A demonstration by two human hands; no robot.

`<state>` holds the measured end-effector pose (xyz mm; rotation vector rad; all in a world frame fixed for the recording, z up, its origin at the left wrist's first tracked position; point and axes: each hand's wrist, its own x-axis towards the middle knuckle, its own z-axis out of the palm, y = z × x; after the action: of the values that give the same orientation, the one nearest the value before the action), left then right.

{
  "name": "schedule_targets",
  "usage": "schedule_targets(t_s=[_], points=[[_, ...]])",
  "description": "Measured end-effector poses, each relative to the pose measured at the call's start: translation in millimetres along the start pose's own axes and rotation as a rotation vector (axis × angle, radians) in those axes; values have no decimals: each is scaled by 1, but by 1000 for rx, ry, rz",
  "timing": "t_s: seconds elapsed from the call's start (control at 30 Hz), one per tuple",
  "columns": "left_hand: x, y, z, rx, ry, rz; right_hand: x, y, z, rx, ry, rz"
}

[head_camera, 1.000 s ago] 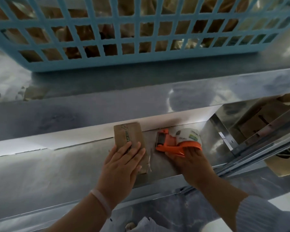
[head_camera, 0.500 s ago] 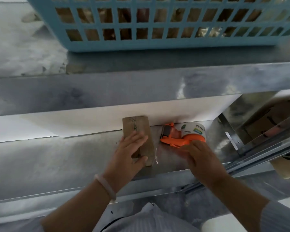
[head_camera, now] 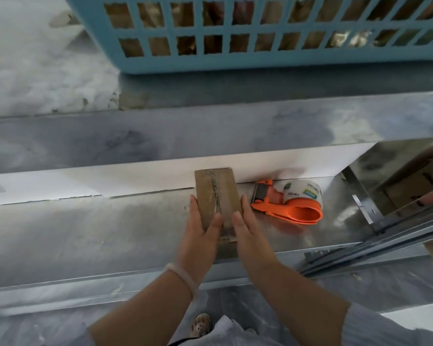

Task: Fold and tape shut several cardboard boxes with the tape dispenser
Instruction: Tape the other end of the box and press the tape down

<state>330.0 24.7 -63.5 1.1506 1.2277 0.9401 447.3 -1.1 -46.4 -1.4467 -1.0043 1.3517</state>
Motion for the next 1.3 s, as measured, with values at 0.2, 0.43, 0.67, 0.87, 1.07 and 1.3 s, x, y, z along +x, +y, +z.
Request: schedule_targets(t_s=[0.2,0.43,0.67,0.87,1.07,1.3], points=[[2,-9,-21,580,-7,214,8,15,-21,-325,-130,-152],[8,-6,-40,922,-62,488,25,0,-52,-926,-218,-480],[18,-10,-49,1063,-74,624,38,13,-60,-1023,-221,-614],[10,-25,-50,774,-135,580,31,30,-55,-806,-199,-505],[22,-22,-72,742,-223,571,38,20,-69,-881,-253,-455],[33,-13,-85,767,-282,572,44,8,-80,-957,-232,-519]])
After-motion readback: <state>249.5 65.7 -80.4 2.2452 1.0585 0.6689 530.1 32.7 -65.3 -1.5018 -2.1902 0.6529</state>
